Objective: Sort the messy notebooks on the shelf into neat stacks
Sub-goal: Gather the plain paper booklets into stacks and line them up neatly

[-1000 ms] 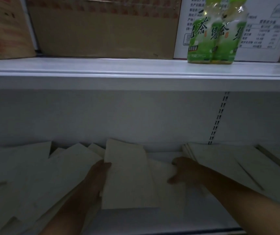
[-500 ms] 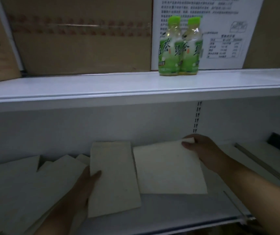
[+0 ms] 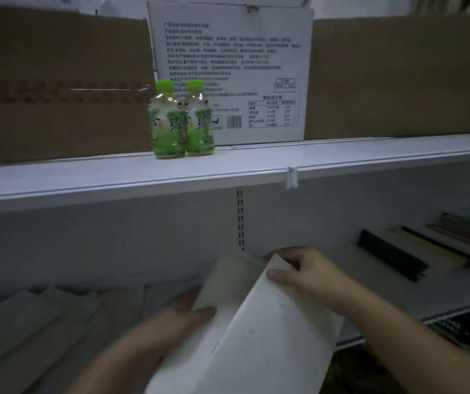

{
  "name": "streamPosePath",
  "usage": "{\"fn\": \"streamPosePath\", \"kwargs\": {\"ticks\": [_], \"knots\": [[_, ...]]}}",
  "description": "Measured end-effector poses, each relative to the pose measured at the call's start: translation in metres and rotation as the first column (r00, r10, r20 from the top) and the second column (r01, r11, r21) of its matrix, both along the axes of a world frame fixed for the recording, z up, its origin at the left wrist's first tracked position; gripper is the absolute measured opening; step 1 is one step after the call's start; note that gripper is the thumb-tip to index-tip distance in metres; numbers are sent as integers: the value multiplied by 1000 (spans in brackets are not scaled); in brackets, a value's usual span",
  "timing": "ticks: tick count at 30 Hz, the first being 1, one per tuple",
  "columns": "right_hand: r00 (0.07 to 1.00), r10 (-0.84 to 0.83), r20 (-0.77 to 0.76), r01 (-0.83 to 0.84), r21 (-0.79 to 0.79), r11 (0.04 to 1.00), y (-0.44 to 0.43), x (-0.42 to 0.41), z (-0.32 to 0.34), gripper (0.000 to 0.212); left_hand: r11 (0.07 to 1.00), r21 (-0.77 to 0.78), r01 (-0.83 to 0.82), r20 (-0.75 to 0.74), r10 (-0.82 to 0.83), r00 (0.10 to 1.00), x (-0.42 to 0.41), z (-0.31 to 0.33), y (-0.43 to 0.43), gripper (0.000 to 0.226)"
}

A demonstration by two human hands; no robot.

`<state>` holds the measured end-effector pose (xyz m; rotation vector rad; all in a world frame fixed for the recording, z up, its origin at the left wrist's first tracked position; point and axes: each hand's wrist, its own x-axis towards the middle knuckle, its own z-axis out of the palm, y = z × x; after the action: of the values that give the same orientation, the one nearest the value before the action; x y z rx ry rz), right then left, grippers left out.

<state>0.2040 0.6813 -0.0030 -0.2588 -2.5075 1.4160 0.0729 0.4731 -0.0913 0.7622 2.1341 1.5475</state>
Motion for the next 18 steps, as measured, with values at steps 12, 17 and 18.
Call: {"fn": "streamPosePath", "kwargs": {"ticks": [12,17,18], "knots": [[871,-489,57,448,317,836,118,126,-92,69,964,114,242,273,-264,925,151,-29,142,66],[934,-198,297,317,-436,842,150,135,-115,54,950,296,-101,410,-30,911,156,-37,186,59],[939,-191,286,312,-479,820,153,130,-118,56,939,316,-132,425,-16,905,154,-37,192,65]]}}
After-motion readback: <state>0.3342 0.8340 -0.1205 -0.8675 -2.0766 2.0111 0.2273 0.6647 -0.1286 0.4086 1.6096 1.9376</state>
